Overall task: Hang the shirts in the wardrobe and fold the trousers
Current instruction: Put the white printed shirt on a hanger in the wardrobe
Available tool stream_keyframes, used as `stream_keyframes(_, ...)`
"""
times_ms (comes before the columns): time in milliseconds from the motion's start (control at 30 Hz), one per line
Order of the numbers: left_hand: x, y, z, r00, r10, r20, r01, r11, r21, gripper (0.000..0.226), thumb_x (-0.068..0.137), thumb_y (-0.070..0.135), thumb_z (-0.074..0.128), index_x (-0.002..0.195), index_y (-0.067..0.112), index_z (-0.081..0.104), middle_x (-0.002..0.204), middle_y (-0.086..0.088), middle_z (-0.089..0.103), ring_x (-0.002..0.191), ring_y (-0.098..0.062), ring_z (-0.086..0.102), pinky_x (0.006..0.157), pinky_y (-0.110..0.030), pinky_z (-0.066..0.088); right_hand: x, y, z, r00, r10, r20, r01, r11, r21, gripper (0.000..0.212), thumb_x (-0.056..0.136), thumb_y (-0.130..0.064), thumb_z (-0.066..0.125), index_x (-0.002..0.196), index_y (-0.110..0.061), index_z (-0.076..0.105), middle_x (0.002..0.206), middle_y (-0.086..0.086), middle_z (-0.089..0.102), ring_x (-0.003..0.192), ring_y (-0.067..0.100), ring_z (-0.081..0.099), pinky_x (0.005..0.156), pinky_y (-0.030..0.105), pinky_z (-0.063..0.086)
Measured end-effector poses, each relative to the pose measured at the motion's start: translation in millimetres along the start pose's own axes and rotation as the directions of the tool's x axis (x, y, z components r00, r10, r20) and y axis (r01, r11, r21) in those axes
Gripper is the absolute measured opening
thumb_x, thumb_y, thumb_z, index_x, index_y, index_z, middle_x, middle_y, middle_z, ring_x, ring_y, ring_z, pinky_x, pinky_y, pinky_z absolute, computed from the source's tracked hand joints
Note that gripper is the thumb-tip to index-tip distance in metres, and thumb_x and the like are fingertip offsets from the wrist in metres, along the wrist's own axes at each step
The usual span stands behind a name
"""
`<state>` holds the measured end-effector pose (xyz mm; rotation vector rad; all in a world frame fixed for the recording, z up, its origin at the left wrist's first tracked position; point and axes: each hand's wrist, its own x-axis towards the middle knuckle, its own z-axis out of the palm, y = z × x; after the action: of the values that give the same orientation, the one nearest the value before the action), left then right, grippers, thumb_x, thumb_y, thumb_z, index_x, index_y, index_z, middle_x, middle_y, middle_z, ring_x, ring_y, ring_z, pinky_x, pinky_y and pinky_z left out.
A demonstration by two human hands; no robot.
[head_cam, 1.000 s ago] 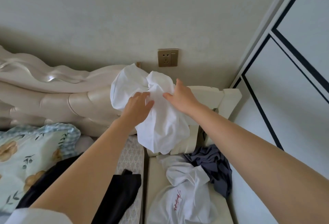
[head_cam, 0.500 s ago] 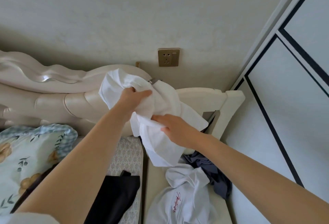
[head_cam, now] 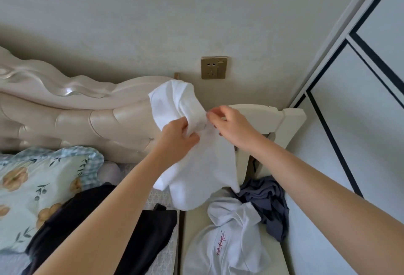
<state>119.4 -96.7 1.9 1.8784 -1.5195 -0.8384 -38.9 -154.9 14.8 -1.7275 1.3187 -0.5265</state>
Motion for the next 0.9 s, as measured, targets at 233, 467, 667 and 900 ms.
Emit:
stream_keyframes(233, -55.8, 6.4, -6.4, 0.993, 0.103, 0.055, -0.109, 0.988, 0.106, 0.038, 0.081, 0.004, 0.061, 0.059, 0.017, 0.033, 0.053, 0.004, 0.034, 0.054, -0.016, 0.028, 0.054, -0.031, 0.027, -42.0, -22.5, 15.2, 0.996, -0.083, 0.017, 0.081, 0.993, 0.083, 0.025, 0.094, -0.04, 0.057, 0.094, -0.016, 0.065, 0.091, -0.007, 0.066, 0.086, 0.008, 0.06, 0.076, 0.025, 0.045)
stream_keyframes(467, -131.4, 11.6, 9.9, 0.995, 0.096, 0.018, -0.097, 0.992, 0.083, 0.009, 0.085, 0.01, 0.064, 0.08, 0.017, 0.062, 0.066, 0.004, 0.056, 0.06, -0.013, 0.048, 0.058, -0.021, 0.037, -109.5, -10.2, 25.9, 0.957, -0.215, -0.195, 0.22, 0.976, 0.002, 0.008, 0.095, -0.02, 0.059, 0.088, -0.016, 0.059, 0.089, -0.003, 0.064, 0.083, 0.011, 0.058, 0.07, 0.015, 0.04)
stream_keyframes(667, -208.9, 23.4, 38.9, 0.964, -0.167, -0.206, 0.115, 0.963, -0.243, 0.014, 0.089, 0.035, 0.069, 0.09, 0.033, 0.055, 0.089, 0.012, 0.066, 0.087, -0.012, 0.065, 0.075, -0.026, 0.053, -197.2, 7.5, 18.4, 0.933, -0.329, -0.145, 0.343, 0.936, 0.079, 0.011, 0.099, -0.018, 0.052, 0.088, -0.02, 0.052, 0.074, -0.014, 0.052, 0.067, -0.004, 0.051, 0.063, 0.009, 0.037)
stream_keyframes(900, -273.9, 55.0, 41.7, 0.931, -0.003, -0.366, -0.091, 0.967, -0.238, 0.063, 0.09, 0.018, 0.067, 0.142, 0.035, 0.036, 0.131, 0.01, 0.037, 0.09, -0.006, 0.061, 0.069, -0.007, 0.048, -284.0, 11.1, 4.8, 0.928, -0.364, 0.075, 0.35, 0.924, 0.156, 0.016, 0.103, -0.018, 0.044, 0.089, -0.013, 0.05, 0.069, -0.005, 0.045, 0.061, 0.007, 0.039, 0.058, 0.023, 0.033)
